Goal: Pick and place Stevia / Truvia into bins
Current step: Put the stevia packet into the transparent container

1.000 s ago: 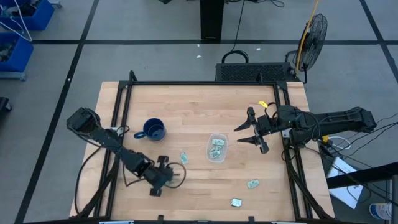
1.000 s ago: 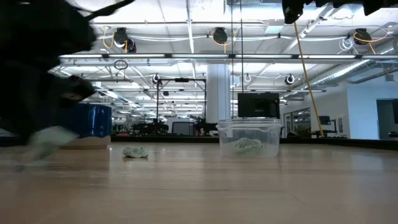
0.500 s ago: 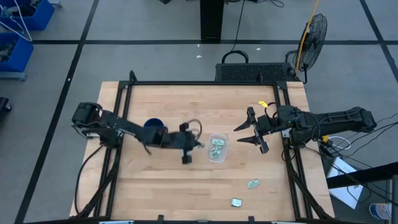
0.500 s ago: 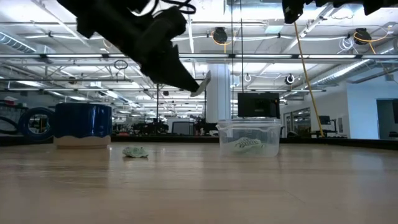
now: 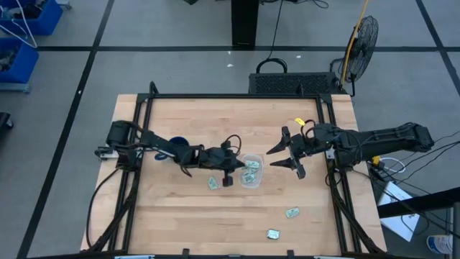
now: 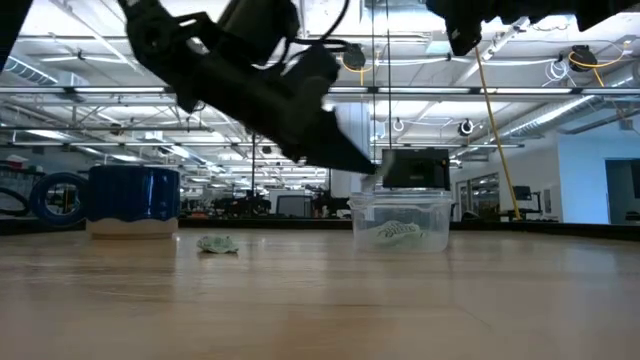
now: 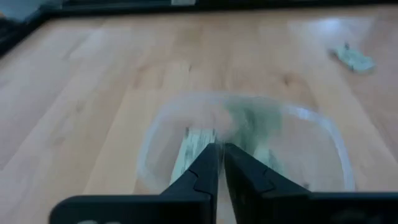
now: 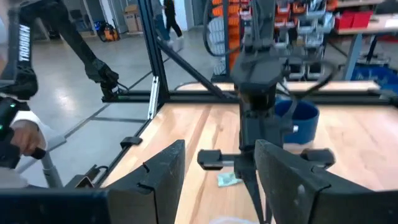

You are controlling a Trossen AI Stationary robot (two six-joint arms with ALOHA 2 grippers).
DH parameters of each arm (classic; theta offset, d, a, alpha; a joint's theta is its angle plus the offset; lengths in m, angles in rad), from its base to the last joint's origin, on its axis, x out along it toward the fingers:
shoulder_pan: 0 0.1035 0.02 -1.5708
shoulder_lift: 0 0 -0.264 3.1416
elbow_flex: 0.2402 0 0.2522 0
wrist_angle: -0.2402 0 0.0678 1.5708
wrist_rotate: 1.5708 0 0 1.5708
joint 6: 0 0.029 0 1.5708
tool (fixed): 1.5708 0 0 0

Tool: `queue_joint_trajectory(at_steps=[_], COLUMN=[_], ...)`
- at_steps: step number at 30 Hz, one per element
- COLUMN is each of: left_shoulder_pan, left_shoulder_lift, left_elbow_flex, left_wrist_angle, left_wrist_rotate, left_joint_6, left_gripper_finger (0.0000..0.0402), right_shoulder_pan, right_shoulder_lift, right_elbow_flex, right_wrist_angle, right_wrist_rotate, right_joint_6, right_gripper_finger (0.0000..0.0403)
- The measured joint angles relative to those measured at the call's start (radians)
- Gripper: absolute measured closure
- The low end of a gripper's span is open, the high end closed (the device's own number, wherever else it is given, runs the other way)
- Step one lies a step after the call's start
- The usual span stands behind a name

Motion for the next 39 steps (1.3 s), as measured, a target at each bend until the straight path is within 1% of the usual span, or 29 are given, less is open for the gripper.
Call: queue_joint_trajectory(at_steps=[5, 8, 12, 14, 15, 17, 18, 19, 20, 21, 22, 23, 28, 31, 34, 37, 39], left_shoulder_pan=[-0.001, -0.001, -0.003, -0.004, -0.005, -0.005, -0.005, -0.005, -0.005, -0.005, -0.005, -0.005, -0.005, -0.005, -0.001, -0.001, 0.002], left_shoulder_lift=[0.071, 0.082, 0.073, 0.053, 0.030, 0.003, -0.020, -0.045, -0.070, -0.098, -0.130, -0.162, -0.283, -0.334, -0.347, -0.354, -0.351], left_elbow_flex=[0.097, 0.158, 0.230, 0.267, 0.276, 0.310, 0.314, 0.318, 0.319, 0.323, 0.324, 0.324, 0.323, 0.325, 0.327, 0.321, 0.327], left_wrist_angle=[-0.032, -0.150, -0.333, -0.373, -0.423, -0.489, -0.533, -0.614, -0.653, -0.671, -0.713, -0.759, -0.884, -0.922, -0.926, -0.963, -0.956], left_wrist_rotate=[0.002, -0.002, -0.010, -0.025, -0.038, -0.044, -0.047, -0.050, -0.061, -0.070, -0.086, -0.105, -0.186, -0.213, -0.222, -0.235, -0.238], left_joint_6=[0.039, 0.111, 0.184, 0.183, 0.181, 0.188, 0.203, 0.220, 0.236, 0.249, 0.263, 0.267, 0.258, 0.260, 0.264, 0.268, 0.268], left_gripper_finger=[0.0341, 0.0326, 0.0315, 0.0314, 0.0314, 0.0314, 0.0314, 0.0314, 0.0314, 0.0314, 0.0314, 0.0314, 0.0314, 0.0314, 0.0314, 0.0314, 0.0314], right_shoulder_pan=[0.000, 0.000, 0.000, 0.000, 0.000, -0.001, -0.001, 0.001, 0.006, 0.016, 0.034, 0.054, 0.169, 0.228, 0.291, 0.347, 0.375], right_shoulder_lift=[0.052, 0.088, 0.128, 0.153, 0.158, 0.164, 0.165, 0.162, 0.149, 0.133, 0.121, 0.109, 0.059, 0.055, 0.061, 0.078, 0.089], right_elbow_flex=[0.000, 0.001, 0.000, 0.001, 0.002, 0.001, 0.001, 0.001, 0.001, 0.001, 0.000, 0.000, 0.002, -0.001, 0.000, 0.000, -0.001], right_wrist_angle=[-0.005, 0.004, 0.029, 0.075, 0.067, 0.020, -0.005, -0.041, -0.079, -0.114, -0.139, -0.152, -0.287, -0.398, -0.552, -0.684, -0.736], right_wrist_rotate=[-0.001, -0.001, 0.006, 0.045, 0.067, 0.074, 0.046, -0.002, -0.055, -0.089, -0.100, -0.094, 0.025, 0.030, 0.036, 0.049, 0.051], right_joint_6=[0.035, 0.086, 0.099, 0.129, 0.172, 0.277, 0.300, 0.308, 0.313, 0.326, 0.345, 0.357, 0.342, 0.352, 0.345, 0.347, 0.368], right_gripper_finger=[0.0215, 0.0215, 0.0215, 0.0215, 0.0215, 0.0215, 0.0215, 0.0215, 0.0216, 0.0216, 0.0217, 0.0219, 0.0235, 0.0241, 0.0243, 0.0243, 0.0243])
